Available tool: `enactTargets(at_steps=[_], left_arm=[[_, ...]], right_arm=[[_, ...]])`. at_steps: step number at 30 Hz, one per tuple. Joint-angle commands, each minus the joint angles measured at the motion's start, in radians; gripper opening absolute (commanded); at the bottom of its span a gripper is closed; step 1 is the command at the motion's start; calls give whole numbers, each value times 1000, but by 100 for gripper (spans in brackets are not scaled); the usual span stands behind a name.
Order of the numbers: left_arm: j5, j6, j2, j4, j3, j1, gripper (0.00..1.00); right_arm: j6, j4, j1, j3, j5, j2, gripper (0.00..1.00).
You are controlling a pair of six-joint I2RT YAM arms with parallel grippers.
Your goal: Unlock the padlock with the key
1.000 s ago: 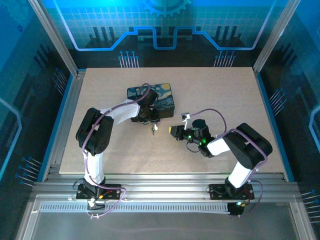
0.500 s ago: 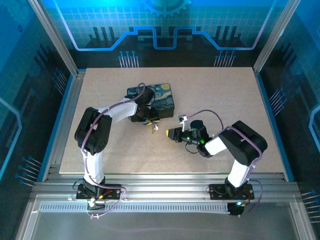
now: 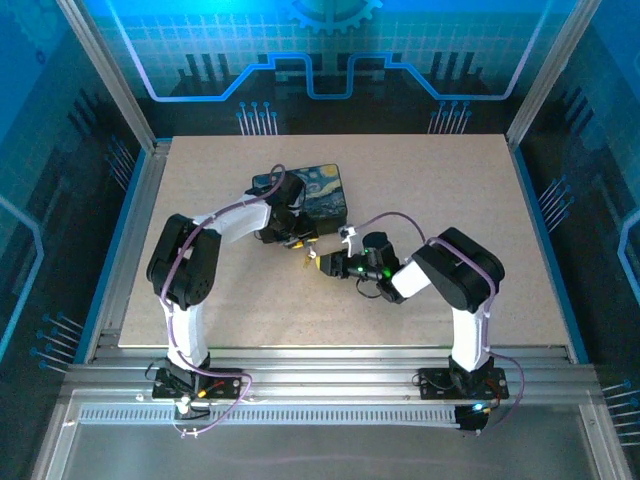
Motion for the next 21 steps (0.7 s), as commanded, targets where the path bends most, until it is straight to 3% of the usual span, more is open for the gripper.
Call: enactTargets(at_steps=[1,21], left_arm=[[98,-56,-42,12,-2,18,12],[172,-86,-45,40,-16,38,11]], right_arm=[[-13,-1,11,35,-10,38,38],[49,103,-12,66,-6,131,28]])
